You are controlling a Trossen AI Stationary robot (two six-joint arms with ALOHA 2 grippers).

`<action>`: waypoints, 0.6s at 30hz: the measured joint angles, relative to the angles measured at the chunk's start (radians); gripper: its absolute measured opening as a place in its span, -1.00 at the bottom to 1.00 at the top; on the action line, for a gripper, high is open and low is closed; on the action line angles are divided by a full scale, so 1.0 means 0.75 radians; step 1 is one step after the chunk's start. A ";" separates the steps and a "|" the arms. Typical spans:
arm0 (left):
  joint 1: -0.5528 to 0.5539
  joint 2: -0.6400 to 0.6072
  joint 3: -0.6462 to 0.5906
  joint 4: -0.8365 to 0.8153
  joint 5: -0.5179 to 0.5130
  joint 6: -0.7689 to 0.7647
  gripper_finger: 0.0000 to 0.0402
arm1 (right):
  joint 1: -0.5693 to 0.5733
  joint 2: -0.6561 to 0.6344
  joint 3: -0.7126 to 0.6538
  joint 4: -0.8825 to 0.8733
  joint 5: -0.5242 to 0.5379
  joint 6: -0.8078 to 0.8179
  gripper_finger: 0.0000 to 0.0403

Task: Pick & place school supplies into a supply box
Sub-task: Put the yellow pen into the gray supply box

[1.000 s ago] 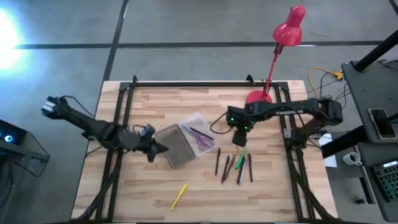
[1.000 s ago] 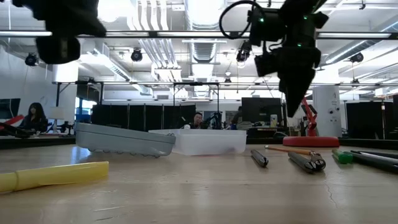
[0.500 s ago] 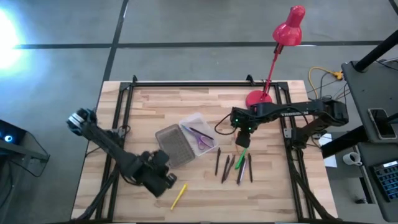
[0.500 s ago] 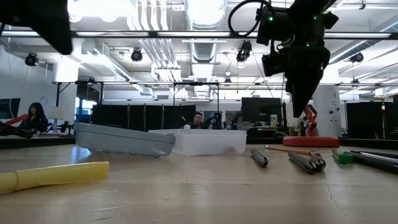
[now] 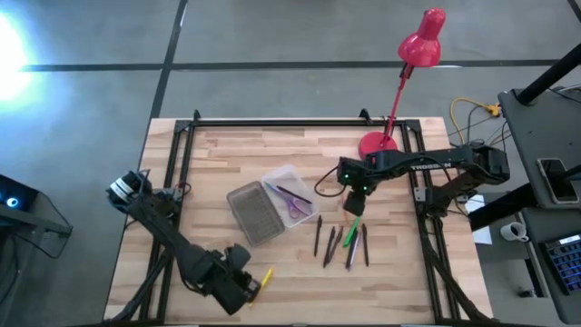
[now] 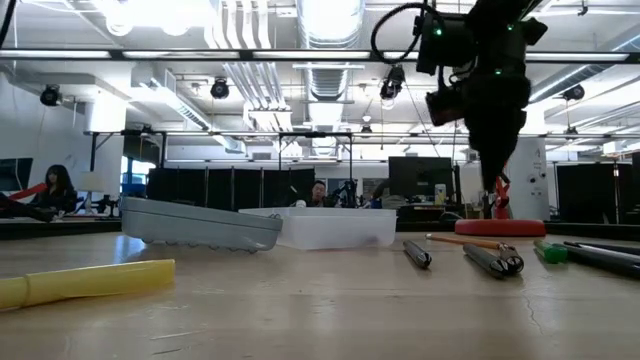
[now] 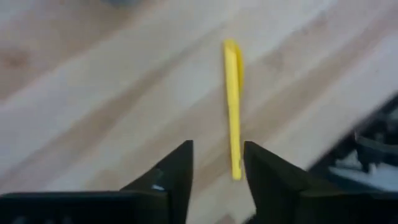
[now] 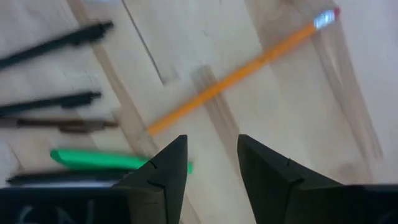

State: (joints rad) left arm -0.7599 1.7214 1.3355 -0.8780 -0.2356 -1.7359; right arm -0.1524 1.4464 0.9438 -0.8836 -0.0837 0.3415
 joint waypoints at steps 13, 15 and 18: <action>0.011 0.318 0.204 0.142 -0.007 -0.037 -0.22 | -0.001 -0.049 0.000 -0.220 0.051 -0.109 -0.37; 0.034 0.388 0.281 0.106 -0.007 -0.046 -0.22 | -0.001 -0.071 0.000 -0.219 0.059 -0.161 -0.38; 0.064 0.489 0.422 -0.040 0.002 -0.041 -0.22 | -0.001 -0.107 -0.001 -0.208 0.142 -0.230 -0.39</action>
State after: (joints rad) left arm -0.7117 2.0880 1.6524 -0.9079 -0.2339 -1.7664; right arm -0.1532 1.3659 0.9432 -1.0392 0.0229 0.1690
